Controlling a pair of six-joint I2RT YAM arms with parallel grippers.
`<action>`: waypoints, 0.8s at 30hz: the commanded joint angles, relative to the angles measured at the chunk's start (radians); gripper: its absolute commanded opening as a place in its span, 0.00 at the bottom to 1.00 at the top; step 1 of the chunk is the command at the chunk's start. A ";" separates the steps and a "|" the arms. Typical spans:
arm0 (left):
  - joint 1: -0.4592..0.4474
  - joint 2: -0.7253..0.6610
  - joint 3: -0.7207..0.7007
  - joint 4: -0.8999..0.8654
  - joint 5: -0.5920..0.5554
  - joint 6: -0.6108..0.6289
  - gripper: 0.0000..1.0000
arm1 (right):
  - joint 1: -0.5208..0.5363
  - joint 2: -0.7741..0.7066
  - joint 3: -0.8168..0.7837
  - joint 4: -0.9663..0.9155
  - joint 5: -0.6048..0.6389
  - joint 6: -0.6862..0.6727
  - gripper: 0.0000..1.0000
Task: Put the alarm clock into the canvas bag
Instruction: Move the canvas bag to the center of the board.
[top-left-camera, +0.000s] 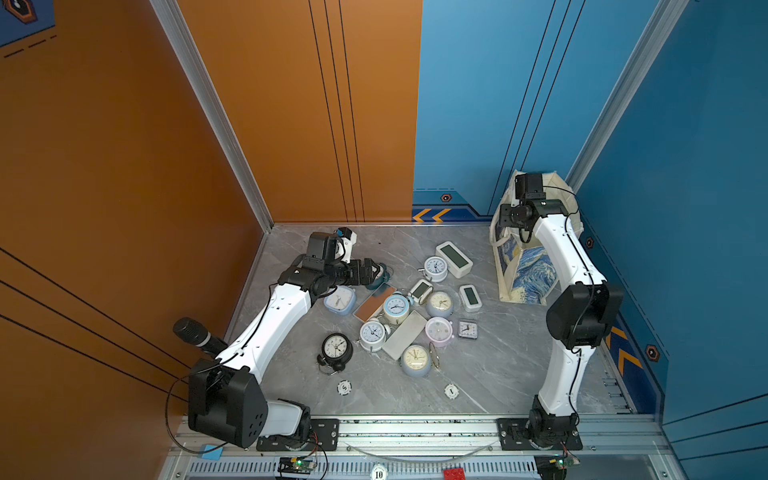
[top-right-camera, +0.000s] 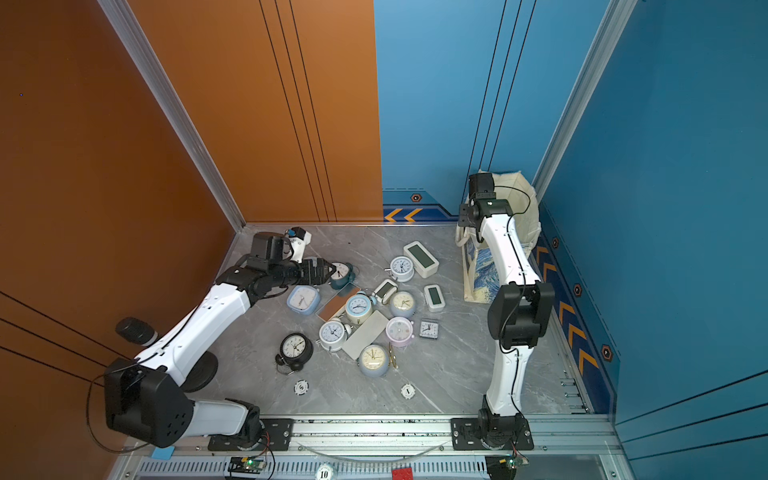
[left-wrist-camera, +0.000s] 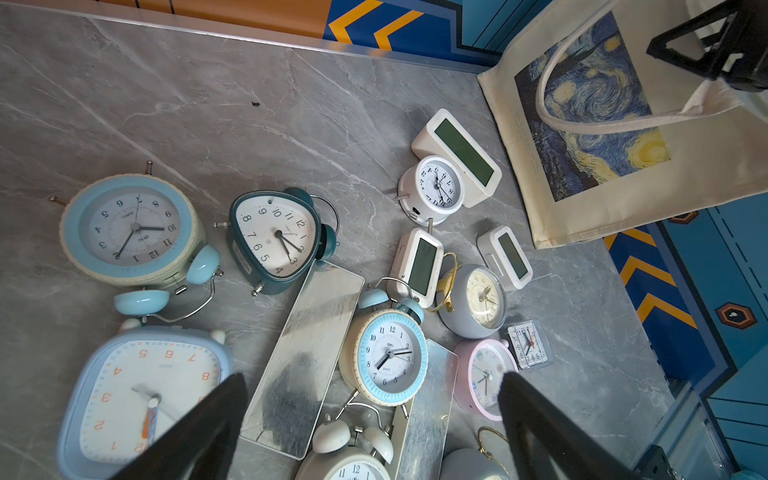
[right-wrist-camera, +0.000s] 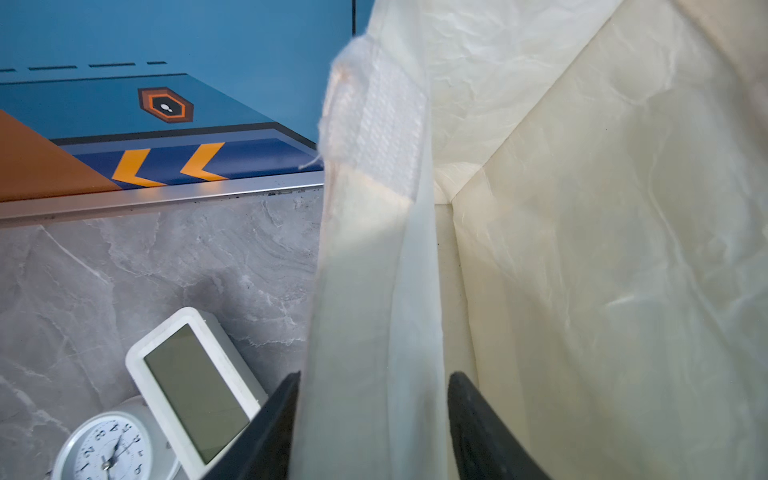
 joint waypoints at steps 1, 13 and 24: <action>-0.006 0.009 0.024 -0.015 0.017 -0.013 0.96 | 0.003 0.021 0.050 -0.091 -0.039 -0.015 0.32; -0.008 0.010 0.018 0.013 0.019 -0.059 0.96 | 0.091 -0.121 -0.173 -0.093 -0.300 0.018 0.02; -0.013 0.008 -0.002 0.021 0.023 -0.072 0.96 | 0.293 -0.215 -0.344 -0.063 -0.379 0.206 0.02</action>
